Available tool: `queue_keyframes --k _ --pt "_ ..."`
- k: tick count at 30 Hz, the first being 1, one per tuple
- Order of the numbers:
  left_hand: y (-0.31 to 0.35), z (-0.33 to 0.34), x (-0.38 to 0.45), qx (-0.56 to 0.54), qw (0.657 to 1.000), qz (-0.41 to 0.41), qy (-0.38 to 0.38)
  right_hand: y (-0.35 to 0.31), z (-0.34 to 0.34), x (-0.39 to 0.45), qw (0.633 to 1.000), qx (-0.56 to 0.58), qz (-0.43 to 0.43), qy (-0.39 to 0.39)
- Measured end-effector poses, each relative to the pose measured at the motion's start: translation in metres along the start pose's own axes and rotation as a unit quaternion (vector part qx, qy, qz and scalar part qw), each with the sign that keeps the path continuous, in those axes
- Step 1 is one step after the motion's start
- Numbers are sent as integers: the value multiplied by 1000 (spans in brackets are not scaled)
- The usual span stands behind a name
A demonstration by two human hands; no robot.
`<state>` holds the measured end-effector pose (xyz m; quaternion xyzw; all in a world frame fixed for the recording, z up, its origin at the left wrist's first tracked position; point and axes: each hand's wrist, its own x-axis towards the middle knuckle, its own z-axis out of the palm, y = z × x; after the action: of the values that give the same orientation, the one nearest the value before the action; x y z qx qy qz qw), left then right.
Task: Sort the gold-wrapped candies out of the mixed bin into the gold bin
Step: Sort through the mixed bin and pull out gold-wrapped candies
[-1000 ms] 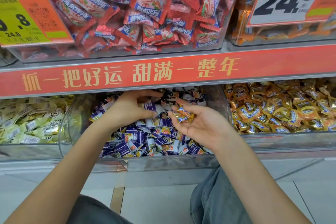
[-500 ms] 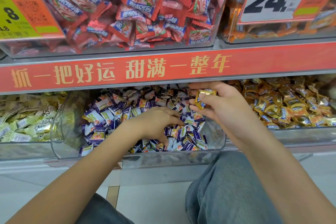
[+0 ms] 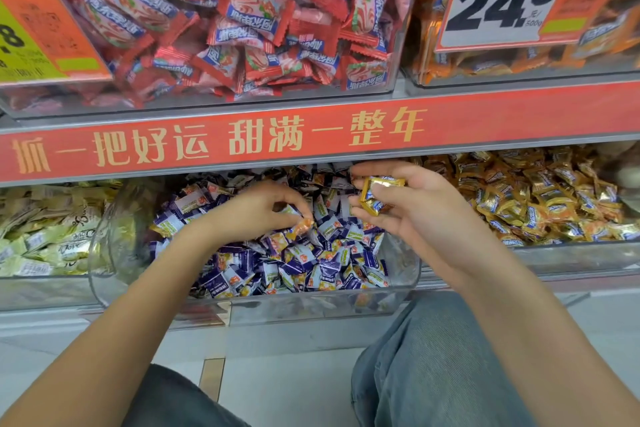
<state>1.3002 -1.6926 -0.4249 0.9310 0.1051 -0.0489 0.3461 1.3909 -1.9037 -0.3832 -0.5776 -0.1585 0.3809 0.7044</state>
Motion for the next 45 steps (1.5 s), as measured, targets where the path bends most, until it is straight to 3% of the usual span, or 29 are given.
queue_keyframes --k 4,9,17,23,31,38,43,45 --pt "-8 -7 -1 -44 998 -41 24 2 4 1 1000 -23 -3 -2" --pt "0 -1 1 31 999 -29 -32 -3 4 -1 999 46 20 11" --pt "-6 -7 6 -20 998 -54 28 -2 0 0 997 74 27 6" --pt "11 -5 3 -14 999 -50 14 -10 -19 -12 994 96 38 -38" --pt "28 17 6 34 999 19 -4 -2 -91 -18 954 293 47 42" --pt "42 33 11 52 998 23 -14 6 -116 -2 974 199 35 104" --pt "37 37 12 70 998 9 -2 1 -119 5 985 121 -22 119" --pt "31 41 14 143 989 40 -20 5 -120 4 991 59 -44 113"
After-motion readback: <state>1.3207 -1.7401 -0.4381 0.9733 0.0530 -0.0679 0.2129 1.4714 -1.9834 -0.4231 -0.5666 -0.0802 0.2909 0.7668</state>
